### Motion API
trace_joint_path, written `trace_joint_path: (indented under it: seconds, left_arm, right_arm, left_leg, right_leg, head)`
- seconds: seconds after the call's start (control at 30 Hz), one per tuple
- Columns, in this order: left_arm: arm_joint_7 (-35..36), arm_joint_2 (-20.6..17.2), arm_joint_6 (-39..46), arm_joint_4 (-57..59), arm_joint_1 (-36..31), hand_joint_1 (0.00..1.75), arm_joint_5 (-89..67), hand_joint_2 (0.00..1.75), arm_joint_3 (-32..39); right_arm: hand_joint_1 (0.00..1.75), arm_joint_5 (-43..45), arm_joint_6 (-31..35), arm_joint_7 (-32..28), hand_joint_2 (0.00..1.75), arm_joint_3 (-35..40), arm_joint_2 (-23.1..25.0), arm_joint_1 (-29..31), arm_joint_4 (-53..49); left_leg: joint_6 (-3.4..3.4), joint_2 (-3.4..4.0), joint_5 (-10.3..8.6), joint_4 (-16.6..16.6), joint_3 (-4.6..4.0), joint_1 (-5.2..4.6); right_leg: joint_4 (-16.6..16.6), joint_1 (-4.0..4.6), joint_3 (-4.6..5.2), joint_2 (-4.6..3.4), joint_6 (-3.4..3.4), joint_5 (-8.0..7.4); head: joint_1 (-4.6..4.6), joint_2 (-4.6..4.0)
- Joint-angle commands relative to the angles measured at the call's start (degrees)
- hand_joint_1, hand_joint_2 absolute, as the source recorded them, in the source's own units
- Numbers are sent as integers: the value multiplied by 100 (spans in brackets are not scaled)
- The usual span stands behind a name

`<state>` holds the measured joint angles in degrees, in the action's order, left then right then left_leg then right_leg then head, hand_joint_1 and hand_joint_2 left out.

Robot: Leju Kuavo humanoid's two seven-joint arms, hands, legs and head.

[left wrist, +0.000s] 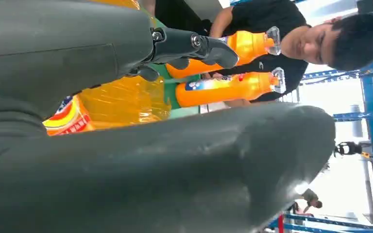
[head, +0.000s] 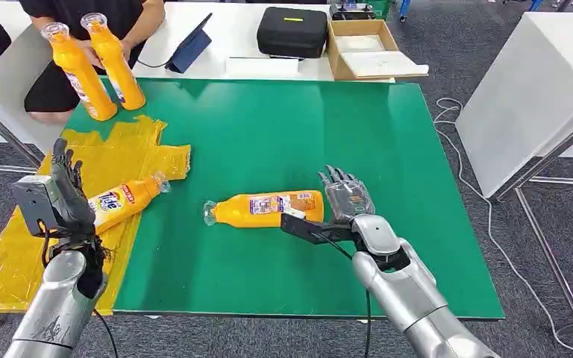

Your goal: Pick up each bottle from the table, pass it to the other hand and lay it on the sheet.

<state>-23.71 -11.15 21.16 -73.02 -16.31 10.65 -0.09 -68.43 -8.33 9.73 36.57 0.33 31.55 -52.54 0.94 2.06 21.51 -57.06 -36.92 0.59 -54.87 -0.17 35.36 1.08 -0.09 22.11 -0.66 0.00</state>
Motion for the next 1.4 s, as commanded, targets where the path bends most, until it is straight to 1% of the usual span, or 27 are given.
trace_joint_path:
  seconds: [0.03,0.1,0.13,0.23,0.27,0.3,0.33,0.4,0.43,0.47,0.63,0.67,0.7,0.73,0.83,0.9,0.97,1.0,1.03,1.1,1.13,1.17,1.23,1.27,1.33,1.37,1.4]
  left_arm:
    - [20,-92,65,428,-434,0,84,0,-324]
    - [21,-80,36,470,-484,0,97,0,-367]
    - [19,-63,37,529,-535,0,92,0,-400]
    - [15,-29,46,638,-652,0,92,0,-467]
    - [15,-14,49,643,-671,0,98,0,-475]
    - [23,-8,46,638,-676,0,119,0,-484]
    - [21,-12,50,633,-679,0,116,0,-492]
    - [17,-6,63,595,-658,0,133,0,-481]
    - [19,-11,65,577,-658,0,136,0,-472]
    - [19,-8,62,551,-655,0,145,0,-455]
    - [19,-8,62,551,-655,0,145,0,-455]
    - [69,24,23,569,-749,0,128,0,-482]
    - [69,24,23,569,-749,0,128,0,-482]
    - [86,38,29,592,-782,0,123,0,-495]
    - [82,37,4,607,-764,0,129,0,-507]
    - [79,74,-38,613,-772,0,128,0,-554]
    - [91,103,-54,560,-771,0,97,0,-640]
    - [93,109,-52,559,-773,0,97,0,-642]
    - [103,119,-48,545,-773,0,93,0,-650]
    - [103,119,-48,544,-773,0,93,0,-650]
    - [103,106,-57,530,-788,0,102,0,-659]
    - [105,102,-62,516,-786,0,112,0,-665]
    - [97,54,-48,466,-785,0,175,0,-707]
    - [93,25,-44,448,-772,0,204,0,-730]
    - [54,-24,-29,388,-697,0,296,0,-738]
    - [47,-41,-34,341,-645,0,309,0,-750]
    - [34,-45,-22,253,-590,0,344,0,-747]
  right_arm:
    - [0,-16,-29,-34,175,297,371,670,1256]
    - [0,-4,-36,-47,175,311,406,688,1334]
    - [0,8,-28,-71,175,340,430,701,1397]
    - [0,46,-28,-132,175,400,506,756,1505]
    - [0,45,-25,-134,175,412,531,771,1523]
    - [0,28,-24,-146,175,481,562,821,1606]
    - [0,27,-20,-154,175,508,588,842,1646]
    - [0,48,-6,-173,175,561,652,888,1731]
    - [0,89,-20,-184,175,546,690,896,1749]
    - [0,114,-38,-189,175,544,716,889,1762]
    - [0,114,-38,-189,175,544,716,889,1762]
    - [0,174,-185,-177,175,588,855,956,2036]
    - [0,174,-185,-177,175,588,855,956,2036]
    - [0,173,-179,-177,175,589,863,968,2062]
    - [0,171,-176,-170,175,601,874,997,2141]
    - [0,213,-201,-134,175,587,921,1058,2330]
    - [0,254,-180,-119,175,559,923,1118,2547]
    - [0,254,-178,-119,175,557,907,1118,2554]
    - [0,259,-167,-127,175,555,904,1126,2579]
    - [0,260,-167,-128,175,553,896,1124,2584]
    - [0,284,-146,-122,175,531,905,1146,2638]
    - [0,287,-155,-111,175,526,905,1164,2677]
    - [0,311,-138,-81,175,487,879,1212,2835]
    - [0,287,-126,-63,175,496,871,1226,2887]
    - [0,256,-94,2,175,464,860,1250,3036]
    - [0,262,-108,7,175,443,850,1252,3082]
    - [0,291,-105,30,175,381,847,1263,3136]
  left_leg:
    - [-9,-18,13,1,33,-8]
    - [-6,-13,6,4,21,-3]
    - [-7,-20,12,4,34,-6]
    - [-6,-30,11,3,34,-6]
    - [-5,-22,8,3,27,-5]
    - [-4,-18,5,3,20,-4]
    - [-7,-25,13,0,36,-9]
    - [-4,-17,3,3,18,-6]
    - [-8,-19,12,2,36,-10]
    - [-6,-17,7,3,26,-8]
    - [-7,-19,9,3,31,-9]
    - [-6,-13,4,3,18,-5]
    - [-10,-25,14,3,42,-12]
    - [-5,-15,3,3,15,-3]
    - [-7,-29,11,2,34,-9]
    - [-4,-18,4,4,20,-5]
    - [-4,-27,7,2,26,-7]
    - [-4,-24,3,4,20,-5]
    - [-6,-33,9,2,34,-10]
    - [-3,-26,3,3,19,-6]
    - [-3,-19,1,3,12,-4]
    - [-5,-30,5,3,24,-8]
    - [-3,-18,1,1,10,-4]
    - [-7,-30,8,0,26,-8]
    - [-4,-20,1,3,13,-4]
    - [-6,-29,8,2,29,-7]
    - [-5,-21,5,3,22,-5]
  right_leg:
    - [-11,-12,-26,-6,-4,17]
    - [-2,-6,-19,-3,-2,9]
    - [-4,-11,-30,-3,-2,16]
    - [-5,-11,-33,7,-1,19]
    - [-4,-9,-25,3,-2,14]
    - [-3,-7,-18,2,-1,10]
    - [-9,-13,-32,1,-2,20]
    - [-4,-8,-16,2,-2,9]
    - [-9,-14,-30,-5,-4,17]
    - [-5,-10,-22,-2,-3,12]
    - [-7,-12,-26,-3,-4,15]
    - [-3,-7,-15,-1,-3,8]
    - [-12,-16,-36,-2,-5,22]
    - [-2,-4,-14,2,-2,8]
    - [-9,-13,-30,6,-2,20]
    - [-2,-8,-18,3,-1,10]
    - [-4,-10,-25,8,-1,14]
    - [-1,-7,-20,8,-1,10]
    - [-7,-14,-32,10,-1,19]
    - [-3,-9,-18,11,-1,11]
    - [0,-5,-11,7,-1,6]
    - [-5,-11,-23,11,-1,14]
    - [-2,-5,-10,5,-2,6]
    - [-8,-11,-25,9,-2,17]
    - [0,-5,-12,8,-2,7]
    - [-5,-10,-27,9,-3,17]
    - [-1,-7,-20,5,-2,11]
  head:
    - [0,0]
    - [0,0]
    - [0,0]
    - [2,0]
    - [0,0]
    - [0,0]
    - [0,0]
    - [2,0]
    - [0,0]
    - [2,0]
    - [2,0]
    - [2,0]
    - [2,0]
    - [0,0]
    - [2,0]
    - [0,0]
    - [0,0]
    - [0,0]
    - [2,0]
    - [0,0]
    - [2,0]
    - [2,0]
    - [2,0]
    - [2,0]
    - [2,0]
    - [0,0]
    - [2,0]
